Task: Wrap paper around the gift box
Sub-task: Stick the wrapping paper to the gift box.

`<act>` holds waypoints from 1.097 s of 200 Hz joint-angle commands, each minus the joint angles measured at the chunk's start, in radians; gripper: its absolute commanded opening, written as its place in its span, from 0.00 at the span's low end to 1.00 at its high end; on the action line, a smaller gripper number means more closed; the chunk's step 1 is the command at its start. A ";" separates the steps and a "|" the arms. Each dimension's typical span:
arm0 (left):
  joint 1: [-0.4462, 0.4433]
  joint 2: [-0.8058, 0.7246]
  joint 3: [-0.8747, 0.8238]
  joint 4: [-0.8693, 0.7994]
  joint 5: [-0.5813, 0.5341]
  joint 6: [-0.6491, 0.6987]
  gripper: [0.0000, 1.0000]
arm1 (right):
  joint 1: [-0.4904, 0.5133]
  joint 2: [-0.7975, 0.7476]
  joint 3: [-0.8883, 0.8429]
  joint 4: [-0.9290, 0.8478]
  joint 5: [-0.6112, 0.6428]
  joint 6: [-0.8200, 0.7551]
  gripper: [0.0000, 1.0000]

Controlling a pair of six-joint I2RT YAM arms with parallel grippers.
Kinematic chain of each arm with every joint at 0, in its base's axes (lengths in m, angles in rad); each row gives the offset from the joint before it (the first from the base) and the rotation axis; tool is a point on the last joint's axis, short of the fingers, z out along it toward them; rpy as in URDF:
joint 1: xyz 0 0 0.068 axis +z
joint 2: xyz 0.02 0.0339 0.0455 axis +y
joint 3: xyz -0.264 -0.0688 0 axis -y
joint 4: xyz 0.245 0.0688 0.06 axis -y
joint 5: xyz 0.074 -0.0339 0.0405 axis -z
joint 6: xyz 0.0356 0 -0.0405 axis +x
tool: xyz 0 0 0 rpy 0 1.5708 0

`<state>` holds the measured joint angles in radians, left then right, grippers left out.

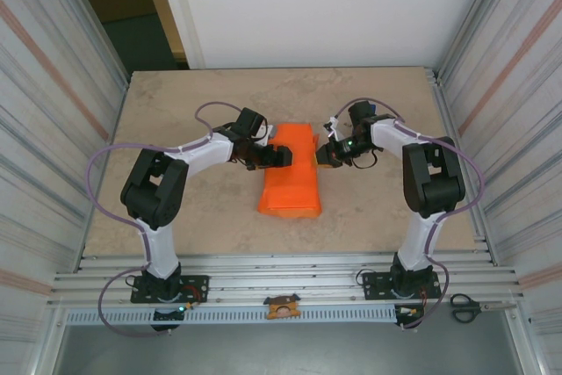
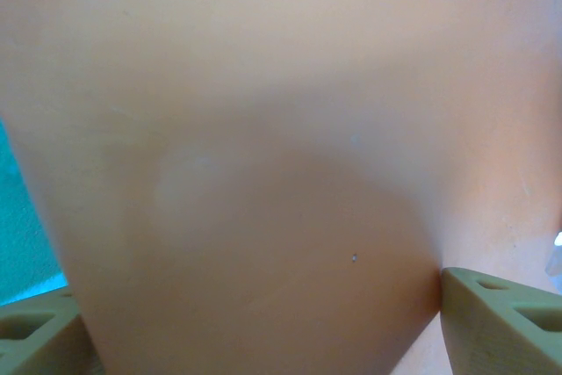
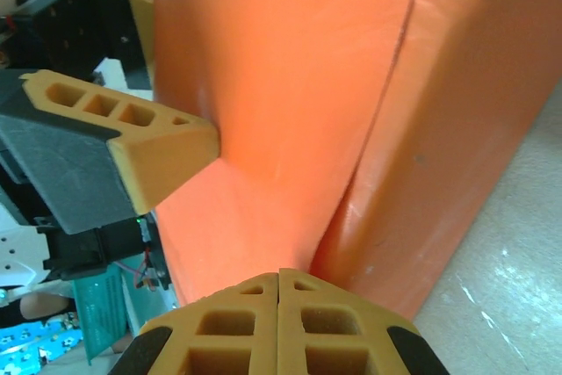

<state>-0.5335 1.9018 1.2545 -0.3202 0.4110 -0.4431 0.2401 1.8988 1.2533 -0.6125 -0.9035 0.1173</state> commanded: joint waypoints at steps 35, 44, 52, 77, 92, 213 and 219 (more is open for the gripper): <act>-0.037 0.097 -0.049 -0.091 -0.023 0.025 0.86 | 0.004 0.014 0.018 -0.020 0.039 -0.022 0.04; -0.037 0.097 -0.049 -0.091 -0.022 0.026 0.86 | 0.004 0.013 0.014 -0.015 0.040 -0.018 0.07; -0.037 0.097 -0.050 -0.091 -0.023 0.025 0.86 | 0.005 0.013 0.009 -0.008 0.037 -0.013 0.09; -0.037 0.095 -0.052 -0.091 -0.023 0.026 0.86 | 0.014 0.007 0.007 -0.015 0.055 -0.010 0.15; -0.037 0.095 -0.053 -0.091 -0.020 0.025 0.86 | 0.030 -0.007 0.004 -0.015 0.085 -0.014 0.17; -0.037 0.095 -0.058 -0.089 -0.020 0.024 0.84 | 0.119 -0.117 -0.058 0.116 0.287 0.072 0.50; -0.037 0.095 -0.057 -0.089 -0.018 0.026 0.84 | 0.121 -0.123 -0.064 0.128 0.289 0.076 0.52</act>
<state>-0.5335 1.9022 1.2545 -0.3199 0.4137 -0.4431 0.3447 1.7931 1.2289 -0.5625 -0.7025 0.1711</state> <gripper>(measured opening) 0.850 0.490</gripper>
